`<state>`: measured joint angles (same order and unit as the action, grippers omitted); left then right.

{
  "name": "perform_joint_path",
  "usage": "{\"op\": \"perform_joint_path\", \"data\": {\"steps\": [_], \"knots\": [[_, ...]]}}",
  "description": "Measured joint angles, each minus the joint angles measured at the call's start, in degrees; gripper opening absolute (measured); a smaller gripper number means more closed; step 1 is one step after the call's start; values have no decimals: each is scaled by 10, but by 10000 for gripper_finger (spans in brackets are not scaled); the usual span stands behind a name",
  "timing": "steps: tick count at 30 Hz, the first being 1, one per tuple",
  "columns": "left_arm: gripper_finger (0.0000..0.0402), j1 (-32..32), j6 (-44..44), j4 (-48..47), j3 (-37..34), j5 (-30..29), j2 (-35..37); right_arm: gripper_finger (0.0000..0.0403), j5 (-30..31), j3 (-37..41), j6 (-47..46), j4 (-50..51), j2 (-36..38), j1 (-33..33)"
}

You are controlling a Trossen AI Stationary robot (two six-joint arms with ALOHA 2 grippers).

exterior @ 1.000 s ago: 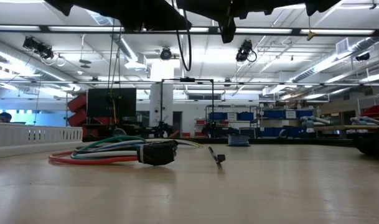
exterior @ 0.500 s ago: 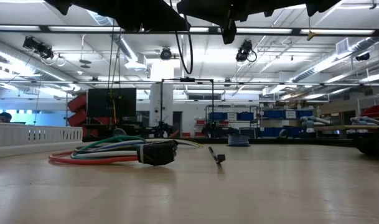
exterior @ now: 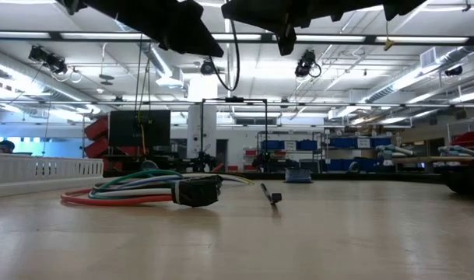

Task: Ziptie cables
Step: Wrap the cables together using a ziptie

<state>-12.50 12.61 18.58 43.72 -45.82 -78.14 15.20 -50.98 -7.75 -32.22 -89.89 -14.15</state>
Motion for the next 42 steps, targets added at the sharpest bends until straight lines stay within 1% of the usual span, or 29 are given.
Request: {"op": "perform_joint_path", "data": {"steps": [2,5,8,11,14,18,21,22,25,27,28,31,33,36,38,39,42], "knots": [[93,0,-55,-30,0,15,17,0,0,0,1,1,0,0],[119,0,-115,-87,0,57,50,0,5,0,4,6,0,0],[138,-5,-147,-124,0,98,84,0,7,0,5,8,0,0],[150,-20,-156,-152,0,123,116,0,8,0,13,11,0,0],[154,-39,-157,-195,1,125,142,0,24,0,21,13,0,-3],[153,-60,-179,-246,1,125,163,0,62,0,35,42,5,-11],[153,-75,-211,-278,0,125,166,0,61,5,37,49,15,-11],[153,-79,-221,-276,-5,125,166,0,61,9,36,47,16,-11],[153,-94,-235,-241,-40,122,165,0,61,35,32,37,26,-2],[152,-101,-236,-187,-72,118,165,0,56,60,28,15,36,8],[152,-101,-237,-162,-87,109,165,0,54,75,24,3,44,15],[152,-101,-238,-86,-129,78,165,0,21,125,17,-48,65,37],[152,-97,-235,-21,-156,56,165,0,-6,161,13,-94,78,55],[152,-84,-235,99,-192,43,164,0,-42,197,3,-163,88,80],[152,-73,-244,171,-205,36,149,0,-47,209,12,-179,90,90],[152,-71,-254,193,-210,35,143,0,-45,211,22,-180,90,92],[152,-70,-304,275,-211,37,107,0,-39,211,67,-187,88,97]]}}
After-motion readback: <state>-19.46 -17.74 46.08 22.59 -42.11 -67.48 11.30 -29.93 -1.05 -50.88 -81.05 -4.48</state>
